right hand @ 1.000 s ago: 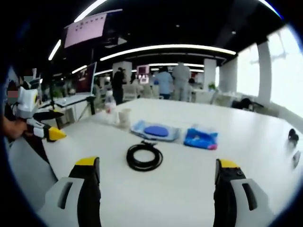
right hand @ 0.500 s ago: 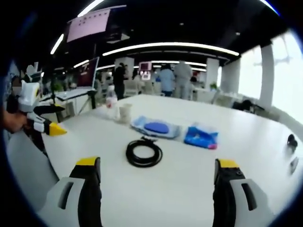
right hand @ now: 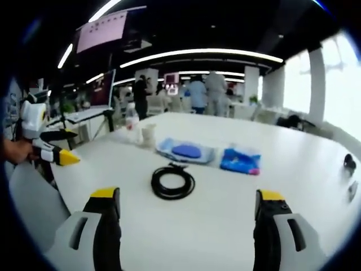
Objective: Arrange the tabletop items into an orderly group along one side of the table until the central work area is clear of visible clutter.
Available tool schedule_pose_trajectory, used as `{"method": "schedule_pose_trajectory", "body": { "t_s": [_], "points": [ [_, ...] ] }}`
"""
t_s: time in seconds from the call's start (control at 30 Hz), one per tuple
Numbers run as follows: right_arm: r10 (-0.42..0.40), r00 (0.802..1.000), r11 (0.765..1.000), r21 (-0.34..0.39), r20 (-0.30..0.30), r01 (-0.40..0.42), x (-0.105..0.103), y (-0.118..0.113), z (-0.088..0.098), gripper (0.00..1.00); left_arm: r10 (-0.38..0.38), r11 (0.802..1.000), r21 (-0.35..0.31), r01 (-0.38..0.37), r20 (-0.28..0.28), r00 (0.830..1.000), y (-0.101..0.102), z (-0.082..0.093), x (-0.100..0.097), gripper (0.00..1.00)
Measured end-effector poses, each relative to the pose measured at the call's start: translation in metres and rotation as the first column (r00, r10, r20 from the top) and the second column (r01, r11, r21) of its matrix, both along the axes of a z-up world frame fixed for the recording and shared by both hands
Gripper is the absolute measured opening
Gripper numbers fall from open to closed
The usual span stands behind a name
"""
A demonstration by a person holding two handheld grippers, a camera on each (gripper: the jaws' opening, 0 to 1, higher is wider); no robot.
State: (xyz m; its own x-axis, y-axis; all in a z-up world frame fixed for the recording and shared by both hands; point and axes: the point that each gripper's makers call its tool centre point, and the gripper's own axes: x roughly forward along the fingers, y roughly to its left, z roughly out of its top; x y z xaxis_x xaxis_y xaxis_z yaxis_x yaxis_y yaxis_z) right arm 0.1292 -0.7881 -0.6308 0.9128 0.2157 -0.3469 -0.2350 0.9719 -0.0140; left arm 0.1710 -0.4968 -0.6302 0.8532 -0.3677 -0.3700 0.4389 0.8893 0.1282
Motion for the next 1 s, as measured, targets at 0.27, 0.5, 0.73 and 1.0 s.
{"method": "schedule_pose_trajectory", "body": {
  "t_s": [0.27, 0.5, 0.73, 1.0],
  "points": [
    [0.000, 1.000, 1.000, -0.004, -0.010, 0.000, -0.0006, 0.0004, -0.0019, 0.98, 0.002, 1.000, -0.004, -0.002, 0.004, 1.000, 0.0000, 0.0012, 0.0001, 0.88],
    [0.000, 1.000, 1.000, -0.007, -0.019, 0.000, -0.0009, 0.0005, -0.0038, 0.97, 0.003, 1.000, -0.001, -0.003, 0.002, 1.000, 0.0006, 0.0008, -0.0002, 0.87],
    [0.004, 1.000, 1.000, -0.010, -0.024, -0.004, -0.0015, 0.0018, -0.0046, 0.97, 0.009, 1.000, -0.004, -0.009, 0.007, 1.000, 0.0021, 0.0019, 0.0003, 0.87],
    [0.007, 0.999, 1.000, -0.010, -0.031, -0.008, -0.0016, 0.0024, -0.0065, 0.97, 0.011, 1.000, -0.012, -0.010, 0.015, 1.000, 0.0023, 0.0036, 0.0008, 0.87]
  ]
}}
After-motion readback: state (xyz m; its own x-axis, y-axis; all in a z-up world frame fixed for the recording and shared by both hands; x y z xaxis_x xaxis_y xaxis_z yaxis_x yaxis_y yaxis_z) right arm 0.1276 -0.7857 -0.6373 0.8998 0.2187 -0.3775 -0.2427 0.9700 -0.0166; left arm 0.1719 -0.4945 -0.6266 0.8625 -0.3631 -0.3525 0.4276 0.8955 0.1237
